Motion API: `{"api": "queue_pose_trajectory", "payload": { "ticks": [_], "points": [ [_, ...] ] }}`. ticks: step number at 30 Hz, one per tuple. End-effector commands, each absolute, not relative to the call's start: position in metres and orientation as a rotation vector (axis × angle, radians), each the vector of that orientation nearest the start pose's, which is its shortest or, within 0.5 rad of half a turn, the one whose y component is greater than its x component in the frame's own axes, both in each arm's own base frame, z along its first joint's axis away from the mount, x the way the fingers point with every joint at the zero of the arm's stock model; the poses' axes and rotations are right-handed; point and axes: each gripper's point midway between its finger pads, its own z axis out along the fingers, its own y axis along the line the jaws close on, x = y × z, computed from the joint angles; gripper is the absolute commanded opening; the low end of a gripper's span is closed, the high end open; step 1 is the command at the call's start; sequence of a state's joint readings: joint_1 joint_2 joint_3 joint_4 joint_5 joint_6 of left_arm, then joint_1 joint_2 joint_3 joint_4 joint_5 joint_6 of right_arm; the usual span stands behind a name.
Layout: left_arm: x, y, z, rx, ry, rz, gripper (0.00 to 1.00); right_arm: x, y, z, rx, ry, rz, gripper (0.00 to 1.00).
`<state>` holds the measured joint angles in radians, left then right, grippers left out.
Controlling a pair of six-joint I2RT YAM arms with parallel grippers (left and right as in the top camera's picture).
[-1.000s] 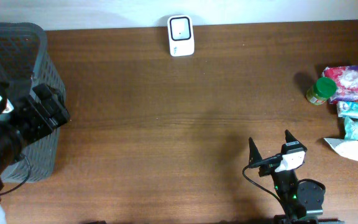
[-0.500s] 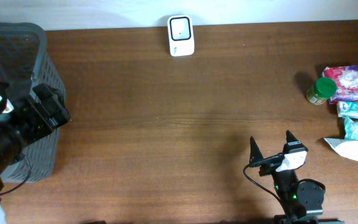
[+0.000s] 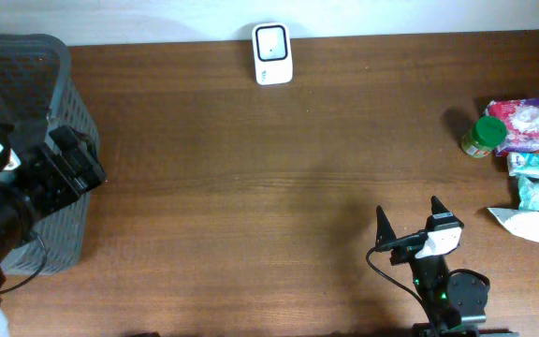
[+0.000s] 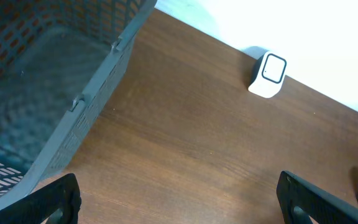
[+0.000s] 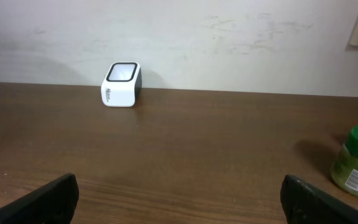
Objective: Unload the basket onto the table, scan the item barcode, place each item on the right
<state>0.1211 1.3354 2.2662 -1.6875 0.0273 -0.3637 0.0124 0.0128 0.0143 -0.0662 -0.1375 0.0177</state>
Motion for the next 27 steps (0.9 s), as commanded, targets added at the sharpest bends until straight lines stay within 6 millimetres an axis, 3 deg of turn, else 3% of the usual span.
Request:
{"api": "queue_pose_trajectory", "payload": {
  "ticks": [1,22,25,27],
  "points": [
    [0.234,0.024,0.434,-0.562,2.265,-0.163,0.99,0.244,0.027,0.159,-0.108,1.633,0.134,0.99],
    [0.234,0.023,0.434,-0.538,2.270,-0.158,0.99,0.244,0.027,0.159,-0.108,1.633,0.134,0.99],
    [0.232,0.006,0.430,-0.408,2.308,-0.233,0.99,0.244,0.027,0.159,-0.108,1.633,0.134,0.99],
    [0.224,-0.007,0.416,-0.276,2.366,-0.225,0.99,0.244,0.027,0.159,-0.108,1.633,0.134,0.99]
  ]
}}
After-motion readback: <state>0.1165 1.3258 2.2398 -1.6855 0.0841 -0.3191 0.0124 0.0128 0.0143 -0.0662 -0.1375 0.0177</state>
